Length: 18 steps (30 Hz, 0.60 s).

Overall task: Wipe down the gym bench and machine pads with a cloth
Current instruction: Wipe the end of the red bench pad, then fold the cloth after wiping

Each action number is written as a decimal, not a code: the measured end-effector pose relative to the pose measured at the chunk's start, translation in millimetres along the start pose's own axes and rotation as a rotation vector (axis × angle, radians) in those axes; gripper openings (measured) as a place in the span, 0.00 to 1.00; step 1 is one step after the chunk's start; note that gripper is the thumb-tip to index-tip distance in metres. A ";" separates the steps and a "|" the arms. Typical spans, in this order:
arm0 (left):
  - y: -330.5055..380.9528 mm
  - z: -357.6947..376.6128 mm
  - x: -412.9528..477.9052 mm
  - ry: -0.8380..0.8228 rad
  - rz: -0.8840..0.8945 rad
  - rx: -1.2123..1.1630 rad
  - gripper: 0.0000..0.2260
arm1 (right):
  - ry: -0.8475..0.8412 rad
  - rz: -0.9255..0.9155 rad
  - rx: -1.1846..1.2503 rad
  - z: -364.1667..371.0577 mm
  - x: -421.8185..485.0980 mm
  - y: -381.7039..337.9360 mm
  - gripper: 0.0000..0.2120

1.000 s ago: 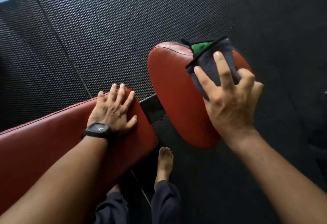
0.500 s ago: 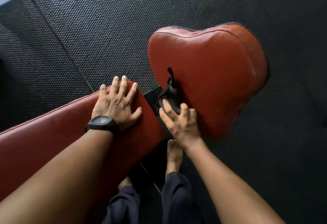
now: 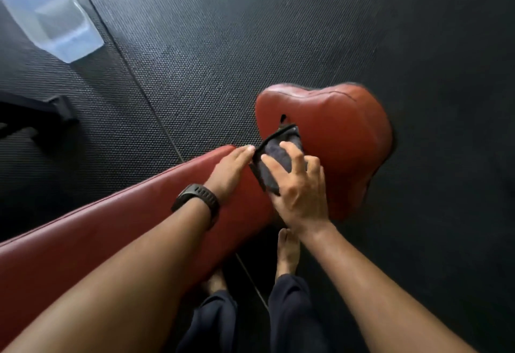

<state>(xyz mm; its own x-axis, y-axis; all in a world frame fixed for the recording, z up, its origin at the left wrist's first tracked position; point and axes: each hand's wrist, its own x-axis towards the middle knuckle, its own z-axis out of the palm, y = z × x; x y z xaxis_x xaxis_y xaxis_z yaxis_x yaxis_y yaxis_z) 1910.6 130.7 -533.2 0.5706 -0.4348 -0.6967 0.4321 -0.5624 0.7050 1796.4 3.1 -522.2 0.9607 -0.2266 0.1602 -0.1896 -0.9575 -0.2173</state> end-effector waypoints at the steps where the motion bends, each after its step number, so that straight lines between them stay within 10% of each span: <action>1: 21.5 2.0 -15.7 -0.024 -0.041 -0.176 0.14 | 0.010 0.035 0.039 -19.5 9.9 -6.5 0.29; 9: 163.6 -16.6 -117.8 0.044 0.221 -0.415 0.07 | 0.140 0.204 0.511 -177.6 64.0 -51.9 0.26; 18: 280.8 -27.3 -222.3 0.059 0.506 -0.429 0.05 | 0.290 0.829 1.108 -321.4 90.6 -108.5 0.21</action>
<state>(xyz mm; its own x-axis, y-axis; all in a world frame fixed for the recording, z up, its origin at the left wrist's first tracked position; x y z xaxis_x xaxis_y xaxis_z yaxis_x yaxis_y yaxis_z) 1924.1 88.7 -176.8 0.8082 -0.5255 -0.2659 0.3335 0.0361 0.9421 1838.9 29.1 -174.7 0.5499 -0.8041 -0.2259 -0.2850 0.0736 -0.9557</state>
